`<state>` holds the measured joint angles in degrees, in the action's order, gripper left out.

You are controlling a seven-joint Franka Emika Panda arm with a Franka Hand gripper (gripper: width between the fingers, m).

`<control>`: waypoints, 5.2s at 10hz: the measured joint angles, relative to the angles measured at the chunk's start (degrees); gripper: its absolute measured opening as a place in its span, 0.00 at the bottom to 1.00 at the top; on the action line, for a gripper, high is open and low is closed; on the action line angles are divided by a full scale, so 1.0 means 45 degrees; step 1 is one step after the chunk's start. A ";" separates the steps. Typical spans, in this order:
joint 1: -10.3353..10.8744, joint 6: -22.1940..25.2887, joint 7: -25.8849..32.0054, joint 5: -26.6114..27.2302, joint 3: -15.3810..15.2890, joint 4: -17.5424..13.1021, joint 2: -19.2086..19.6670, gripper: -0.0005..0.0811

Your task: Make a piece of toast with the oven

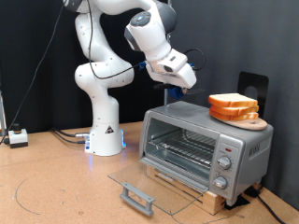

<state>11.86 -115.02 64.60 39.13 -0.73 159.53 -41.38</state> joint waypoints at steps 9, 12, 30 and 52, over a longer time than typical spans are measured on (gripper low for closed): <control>-0.3813 -0.1612 -0.0581 -0.1238 0.1687 0.0068 0.0187 0.57; -0.4143 -0.0654 0.0060 -0.1812 0.2454 -0.0278 0.0630 0.57; -0.2636 -0.1228 -0.2052 0.0596 -0.1186 -0.0150 0.0390 0.57; -0.2250 -0.4327 -0.2418 0.2013 -0.2672 -0.1446 0.2888 0.57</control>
<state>1.74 -134.49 53.72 48.19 -12.75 153.03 -28.38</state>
